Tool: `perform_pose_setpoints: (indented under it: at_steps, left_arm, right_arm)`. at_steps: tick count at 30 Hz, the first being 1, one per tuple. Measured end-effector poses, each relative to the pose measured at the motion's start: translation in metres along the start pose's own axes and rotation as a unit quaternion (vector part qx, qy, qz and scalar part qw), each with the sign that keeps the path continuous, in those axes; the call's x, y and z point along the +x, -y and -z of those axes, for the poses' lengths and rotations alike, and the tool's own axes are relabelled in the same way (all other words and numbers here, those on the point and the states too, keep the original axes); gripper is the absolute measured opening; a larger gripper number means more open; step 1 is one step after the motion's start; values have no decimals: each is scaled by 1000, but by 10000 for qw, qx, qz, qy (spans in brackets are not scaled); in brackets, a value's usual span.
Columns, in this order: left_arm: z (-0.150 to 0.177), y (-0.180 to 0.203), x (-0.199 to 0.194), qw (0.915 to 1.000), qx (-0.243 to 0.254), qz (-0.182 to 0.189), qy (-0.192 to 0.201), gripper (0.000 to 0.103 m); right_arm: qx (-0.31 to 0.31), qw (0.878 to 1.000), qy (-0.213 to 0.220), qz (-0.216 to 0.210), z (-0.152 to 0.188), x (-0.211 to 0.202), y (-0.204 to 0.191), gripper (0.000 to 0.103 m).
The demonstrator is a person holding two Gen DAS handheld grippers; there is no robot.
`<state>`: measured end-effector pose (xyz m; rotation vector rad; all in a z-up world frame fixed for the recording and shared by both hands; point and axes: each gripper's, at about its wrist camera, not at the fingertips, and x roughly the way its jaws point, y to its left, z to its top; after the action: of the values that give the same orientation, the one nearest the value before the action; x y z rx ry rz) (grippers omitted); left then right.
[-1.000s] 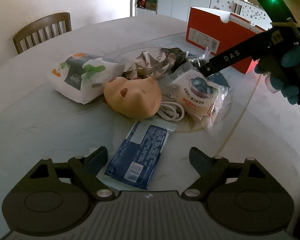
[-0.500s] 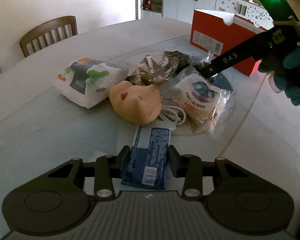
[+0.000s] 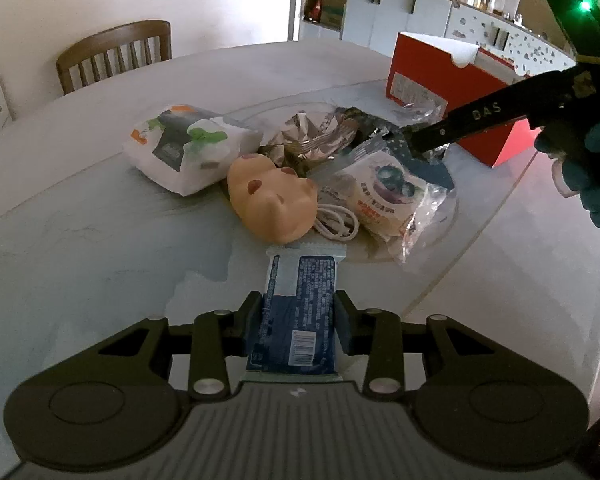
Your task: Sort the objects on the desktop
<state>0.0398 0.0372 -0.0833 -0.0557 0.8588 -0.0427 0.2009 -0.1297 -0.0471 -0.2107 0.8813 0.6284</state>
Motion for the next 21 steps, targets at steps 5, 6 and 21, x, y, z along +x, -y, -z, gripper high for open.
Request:
perform_pose_setpoints:
  at_steps: [5,6,21]
  left_arm:
    - [-4,6,-15,9999,-49,32,111,36]
    - [-5,8,-17,9999,-44,39,127,36]
    - [-36,38,-58,9985,54,60,534,36]
  right_arm:
    - [75,9999,81,-38,3,-19,5,33]
    - [101,9999,88,-52,4,-23,6,33]
    - [308,9986,386,-203,11,-86,18,33]
